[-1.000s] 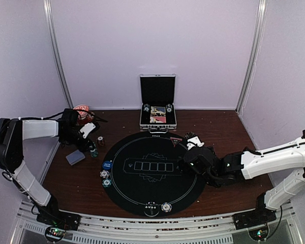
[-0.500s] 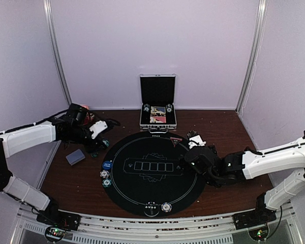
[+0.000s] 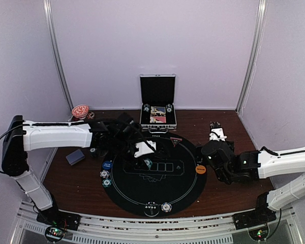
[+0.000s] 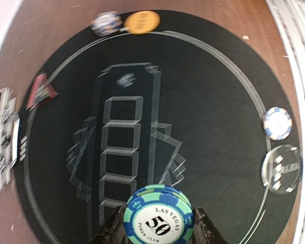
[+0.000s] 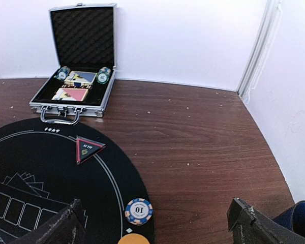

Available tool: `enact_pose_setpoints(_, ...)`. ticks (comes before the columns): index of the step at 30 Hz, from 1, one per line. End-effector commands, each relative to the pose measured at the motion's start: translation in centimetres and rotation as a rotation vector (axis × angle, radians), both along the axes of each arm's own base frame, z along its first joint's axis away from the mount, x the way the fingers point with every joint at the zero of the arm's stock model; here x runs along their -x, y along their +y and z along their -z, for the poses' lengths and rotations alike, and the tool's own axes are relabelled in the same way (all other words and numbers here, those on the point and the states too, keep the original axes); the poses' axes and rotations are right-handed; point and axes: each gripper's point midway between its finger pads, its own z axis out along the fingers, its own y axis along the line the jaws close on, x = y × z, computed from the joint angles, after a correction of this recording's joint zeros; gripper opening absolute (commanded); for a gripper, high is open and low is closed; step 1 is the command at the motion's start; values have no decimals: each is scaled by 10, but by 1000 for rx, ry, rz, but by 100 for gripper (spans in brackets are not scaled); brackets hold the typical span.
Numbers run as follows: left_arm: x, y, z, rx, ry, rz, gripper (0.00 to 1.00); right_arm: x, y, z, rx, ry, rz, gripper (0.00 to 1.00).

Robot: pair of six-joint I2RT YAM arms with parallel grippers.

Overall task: Distribute texas hold em gaming equipment
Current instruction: Place the pile of poker chips at the dealer area.

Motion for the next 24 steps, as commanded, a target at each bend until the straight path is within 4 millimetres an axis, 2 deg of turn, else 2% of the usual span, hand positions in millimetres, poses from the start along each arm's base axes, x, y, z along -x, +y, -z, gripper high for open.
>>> enact_pose_setpoints(1,39,-44,14,-24,23,146,24,-2,-31,-11,-46,-64,110,100)
enact_pose_setpoints(6,81,-87,24,-21,71,294,23,-1,-42,-17,-66,-88,147,100)
enact_pose_setpoints(9,96,-106,28,-7,106,339,23,-1,-45,-18,-74,-93,154,100)
enact_pose_setpoints(16,111,-125,45,-6,163,326,23,-1,-46,-18,-76,-95,160,100)
enact_pose_setpoints(24,119,-134,57,-19,167,317,23,1,-54,-23,-98,-112,178,100)
